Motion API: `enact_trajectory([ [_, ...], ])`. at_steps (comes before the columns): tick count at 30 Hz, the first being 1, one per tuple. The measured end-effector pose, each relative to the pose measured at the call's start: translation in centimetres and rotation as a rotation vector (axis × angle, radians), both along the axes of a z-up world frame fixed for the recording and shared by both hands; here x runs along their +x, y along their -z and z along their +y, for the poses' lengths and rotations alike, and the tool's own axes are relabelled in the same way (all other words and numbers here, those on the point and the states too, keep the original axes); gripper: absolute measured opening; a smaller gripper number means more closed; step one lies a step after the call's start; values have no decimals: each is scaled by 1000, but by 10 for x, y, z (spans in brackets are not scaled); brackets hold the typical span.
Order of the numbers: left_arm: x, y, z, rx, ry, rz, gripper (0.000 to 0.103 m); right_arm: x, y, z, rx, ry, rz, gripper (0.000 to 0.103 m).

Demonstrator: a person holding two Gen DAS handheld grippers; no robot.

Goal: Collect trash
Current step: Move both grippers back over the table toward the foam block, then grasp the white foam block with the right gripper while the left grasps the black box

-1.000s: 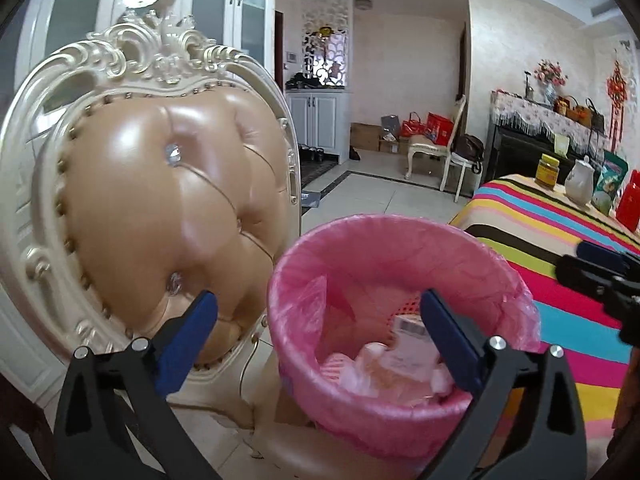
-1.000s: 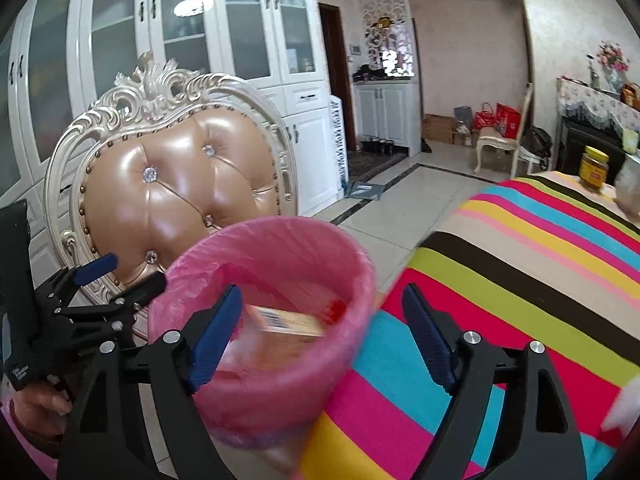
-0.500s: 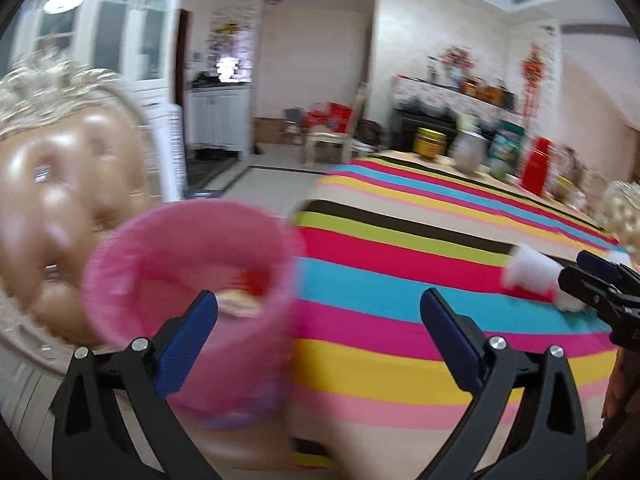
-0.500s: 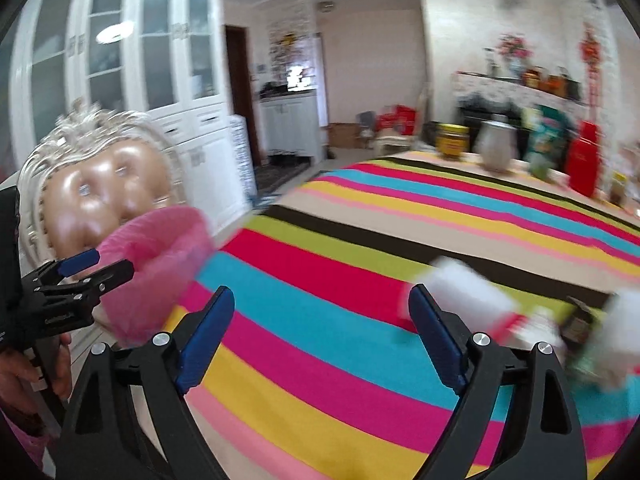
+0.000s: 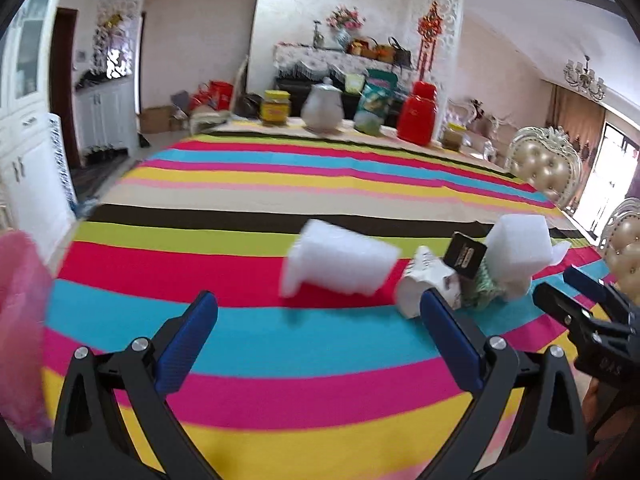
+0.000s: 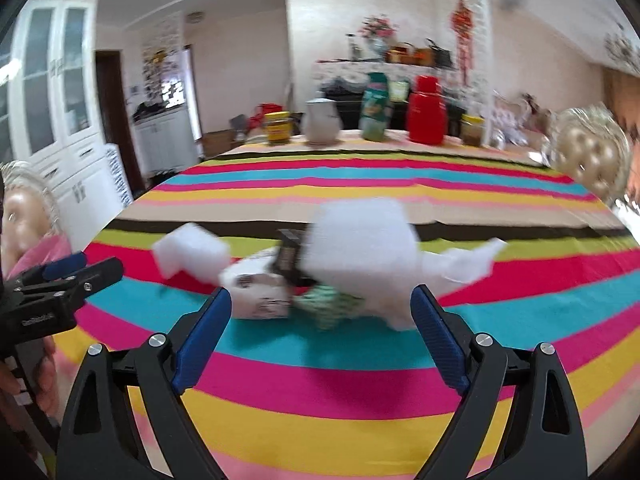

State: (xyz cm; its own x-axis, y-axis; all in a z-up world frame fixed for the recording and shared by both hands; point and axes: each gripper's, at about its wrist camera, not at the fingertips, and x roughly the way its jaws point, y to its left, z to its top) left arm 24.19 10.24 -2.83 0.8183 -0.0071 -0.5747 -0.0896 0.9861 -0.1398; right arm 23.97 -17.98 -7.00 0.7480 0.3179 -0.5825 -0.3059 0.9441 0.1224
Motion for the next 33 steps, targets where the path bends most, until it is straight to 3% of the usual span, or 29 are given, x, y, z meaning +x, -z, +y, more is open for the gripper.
enact_trajectory([
  [5,17,16,-3,37,-28,14,98,11,6,-1,-24,34,19,86],
  [10,11,19,10,-27,-1,-15,98,25,9,6,-78,113,19,86],
  [13,13,25,29,-137,1,11,98,36,11,11,-84,153,24,86],
  [15,15,35,49,-225,-70,53,98,43,13,17,-117,174,29,86],
  [18,15,44,71,-296,-150,91,98,55,17,26,-160,189,45,86],
  [23,13,37,69,-264,-143,84,98,62,21,34,-234,214,33,85],
  [24,14,36,66,-253,-135,83,98,63,22,33,-244,219,38,79],
  [26,17,35,62,-243,-124,85,98,61,22,26,-225,222,38,61],
  [30,17,32,54,-198,-116,90,98,42,14,4,-135,204,21,60],
  [33,19,25,35,-114,-80,81,98,22,5,-15,-87,194,-7,60],
])
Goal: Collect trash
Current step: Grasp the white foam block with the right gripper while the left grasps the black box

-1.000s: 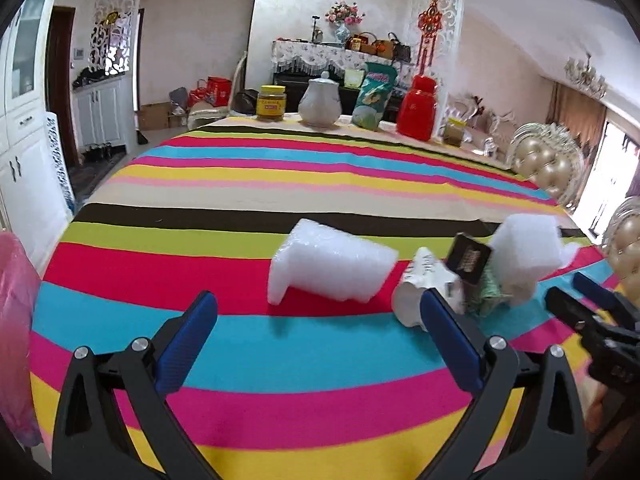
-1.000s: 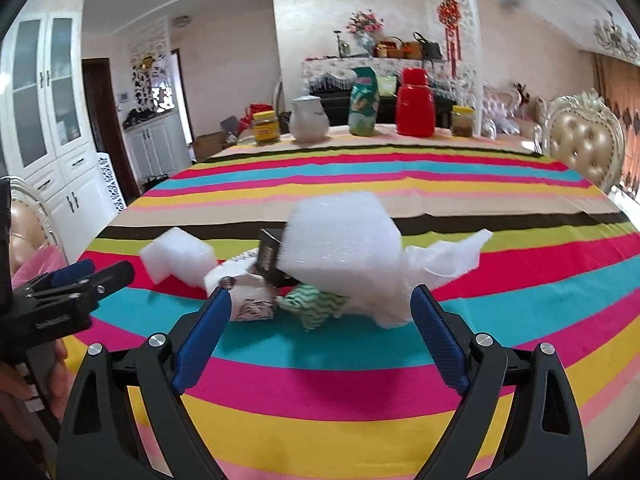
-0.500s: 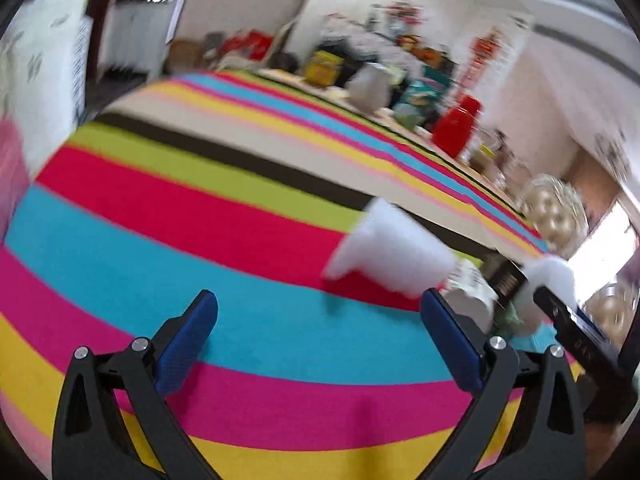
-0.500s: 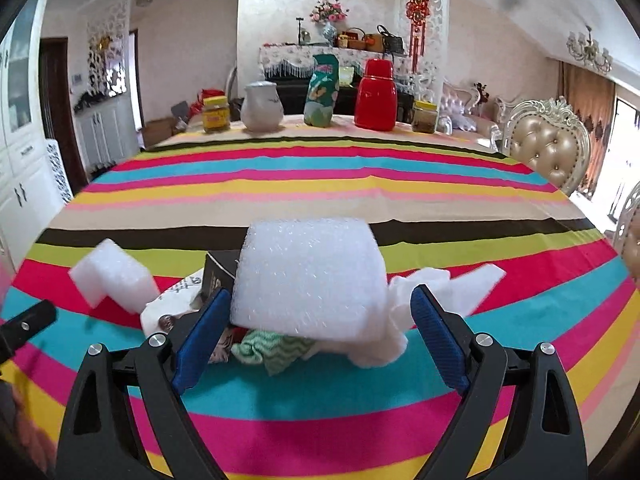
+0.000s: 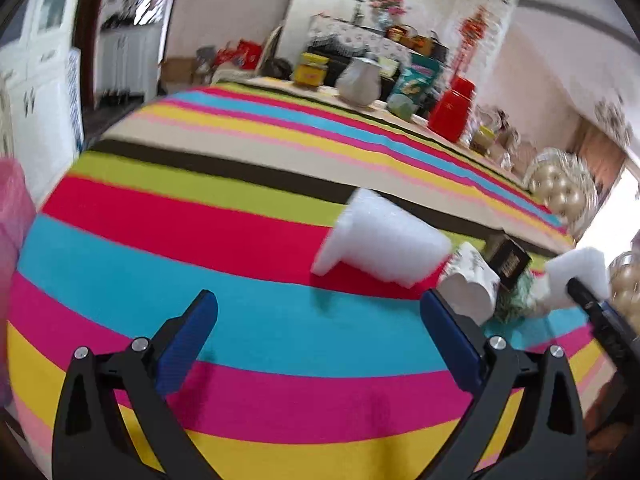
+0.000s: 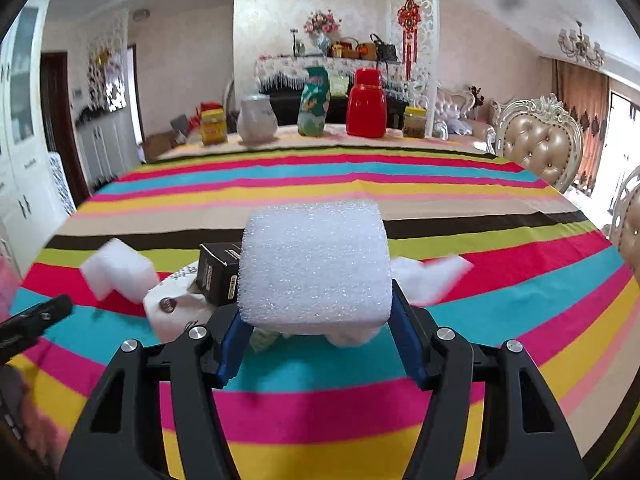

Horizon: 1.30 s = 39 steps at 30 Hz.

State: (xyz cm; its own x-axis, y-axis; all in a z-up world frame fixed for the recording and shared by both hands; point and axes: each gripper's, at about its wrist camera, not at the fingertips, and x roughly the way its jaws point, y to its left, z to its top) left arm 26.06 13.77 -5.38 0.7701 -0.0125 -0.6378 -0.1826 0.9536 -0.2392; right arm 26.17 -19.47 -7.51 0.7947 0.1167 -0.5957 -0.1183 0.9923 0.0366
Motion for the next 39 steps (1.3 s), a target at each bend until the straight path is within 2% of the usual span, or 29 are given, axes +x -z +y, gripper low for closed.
enact_trajectory([
  [3,4,-10,-28,100,69,16,98,-15,-6,-18,34,-3,-30,60],
  [9,19,-14,-72,210,138,51,98,-26,-6,-48,130,25,-71,60],
  [12,25,-12,-91,286,164,66,98,-28,-1,-49,138,7,-67,60],
  [16,32,-18,-110,314,201,53,98,-29,-4,-56,163,6,-72,60],
  [22,68,-32,-148,388,313,22,98,-30,-8,-73,200,55,-82,60],
  [26,90,-20,-167,443,387,43,78,-27,-4,-81,222,84,-60,60],
  [32,117,-7,-171,389,434,76,72,-29,-4,-82,241,88,-57,60],
  [34,122,-3,-175,376,461,93,61,-30,-4,-81,237,85,-56,60],
  [35,123,0,-178,362,486,109,49,-30,-3,-80,234,85,-54,60],
  [39,117,6,-187,388,514,93,44,-29,-2,-79,234,83,-47,60],
])
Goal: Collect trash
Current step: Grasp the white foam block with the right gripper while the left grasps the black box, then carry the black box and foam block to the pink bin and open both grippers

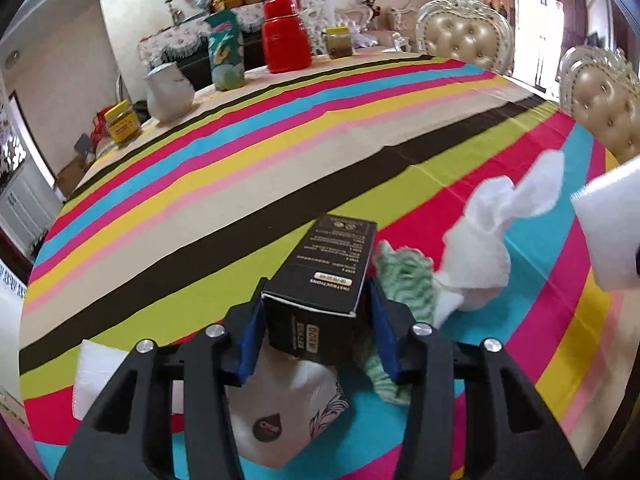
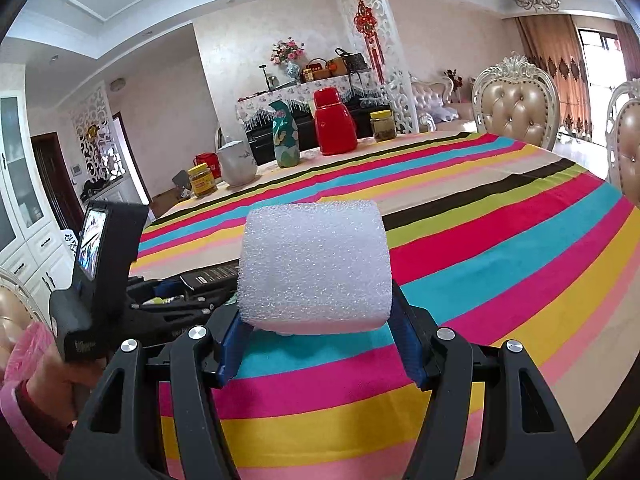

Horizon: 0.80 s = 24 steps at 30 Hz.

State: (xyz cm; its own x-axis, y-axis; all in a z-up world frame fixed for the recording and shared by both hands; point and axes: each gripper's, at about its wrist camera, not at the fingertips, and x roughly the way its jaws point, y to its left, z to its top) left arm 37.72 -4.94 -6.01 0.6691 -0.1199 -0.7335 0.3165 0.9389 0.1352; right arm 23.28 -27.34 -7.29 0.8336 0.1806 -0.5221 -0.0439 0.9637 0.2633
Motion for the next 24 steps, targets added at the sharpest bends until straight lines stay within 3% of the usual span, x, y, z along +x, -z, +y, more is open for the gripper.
enact_trajectory([
  [5,-17,-10,4,-26,-15,-56,38,1,0,0,-8,-3,1,60],
  [12,-58,-41,18,-97,-41,-176,38,0,0,7,-27,-28,-6,60],
  [20,-115,-58,47,-173,-106,-266,38,-5,0,19,-31,-74,-11,60],
  [24,-140,-61,61,-160,-142,-307,38,-8,2,27,-38,-97,-4,60],
])
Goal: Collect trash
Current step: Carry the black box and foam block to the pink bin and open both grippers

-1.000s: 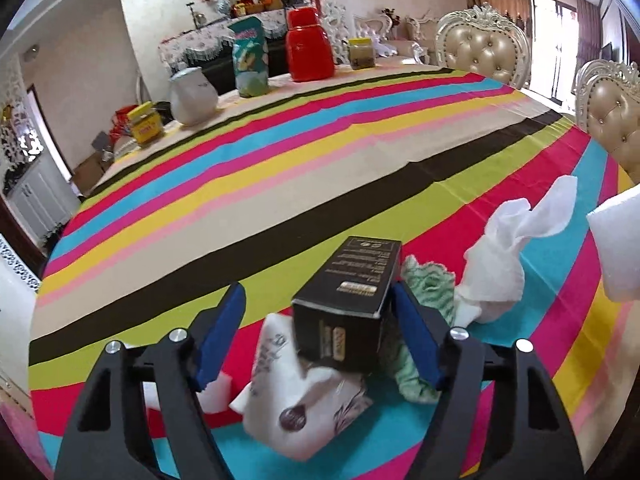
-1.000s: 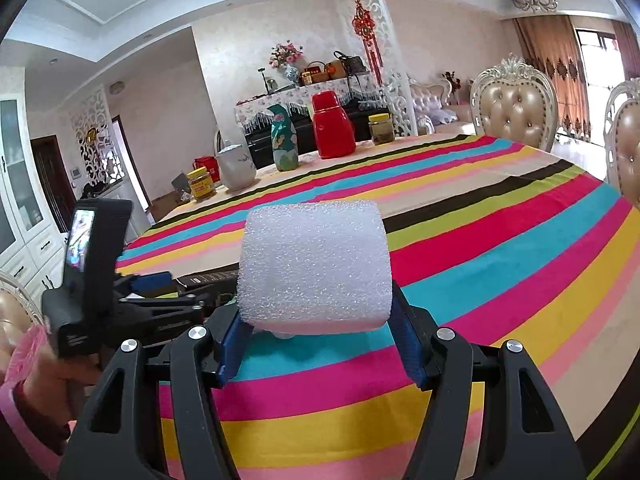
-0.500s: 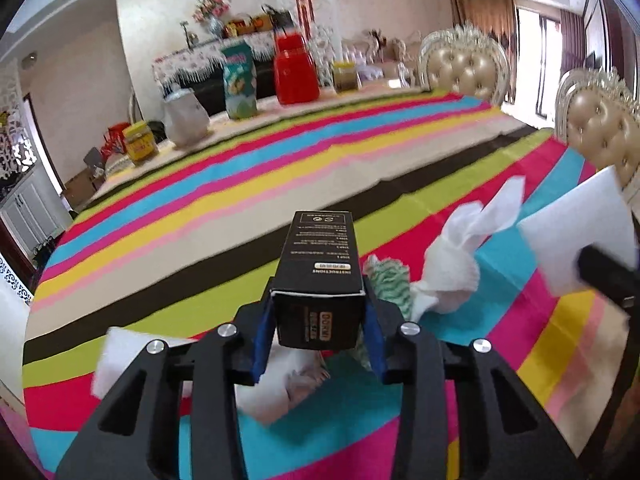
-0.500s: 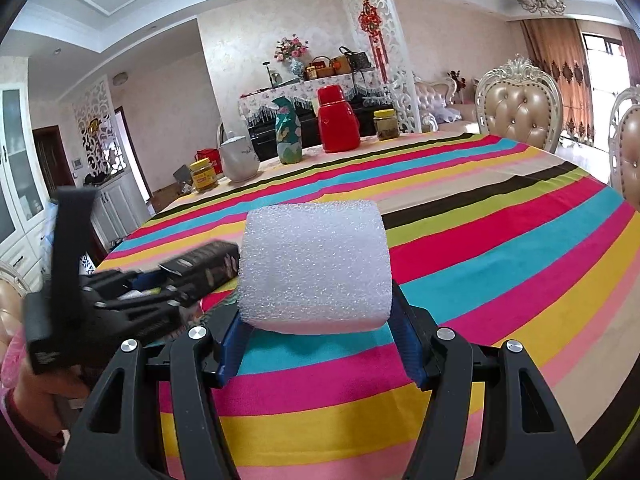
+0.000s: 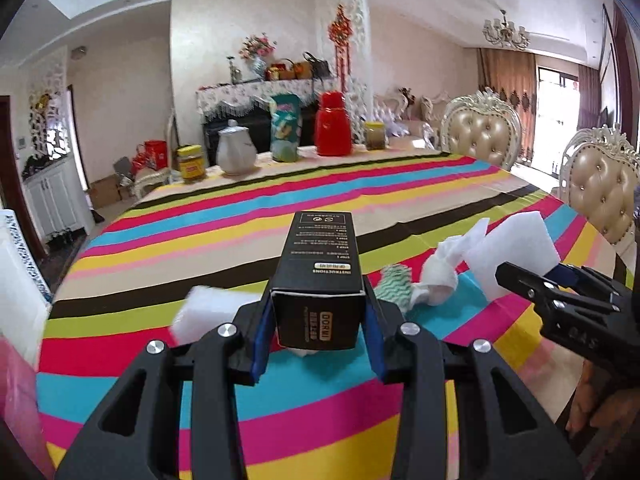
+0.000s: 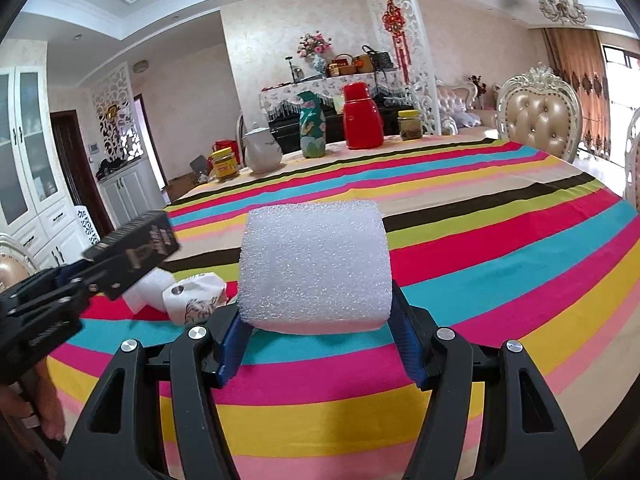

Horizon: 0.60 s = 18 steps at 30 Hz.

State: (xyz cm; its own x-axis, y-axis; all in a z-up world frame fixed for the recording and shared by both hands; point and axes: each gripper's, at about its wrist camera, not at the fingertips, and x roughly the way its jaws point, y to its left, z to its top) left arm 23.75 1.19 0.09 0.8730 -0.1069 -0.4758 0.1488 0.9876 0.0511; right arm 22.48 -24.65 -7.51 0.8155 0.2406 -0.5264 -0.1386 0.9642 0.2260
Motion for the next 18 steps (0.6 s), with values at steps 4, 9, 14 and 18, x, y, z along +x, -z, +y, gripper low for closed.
enact_trajectory([
  [4,-17,2,15,1,-49,-16,38,-1,2,8,-7,-27,7,60],
  [9,-38,6,34,-11,-108,-25,38,-4,5,21,-22,-63,18,60],
  [14,-59,11,53,-17,-162,-30,38,-6,8,34,-30,-117,35,60],
  [18,-75,16,69,-10,-200,-18,38,-12,6,47,-42,-169,24,60],
])
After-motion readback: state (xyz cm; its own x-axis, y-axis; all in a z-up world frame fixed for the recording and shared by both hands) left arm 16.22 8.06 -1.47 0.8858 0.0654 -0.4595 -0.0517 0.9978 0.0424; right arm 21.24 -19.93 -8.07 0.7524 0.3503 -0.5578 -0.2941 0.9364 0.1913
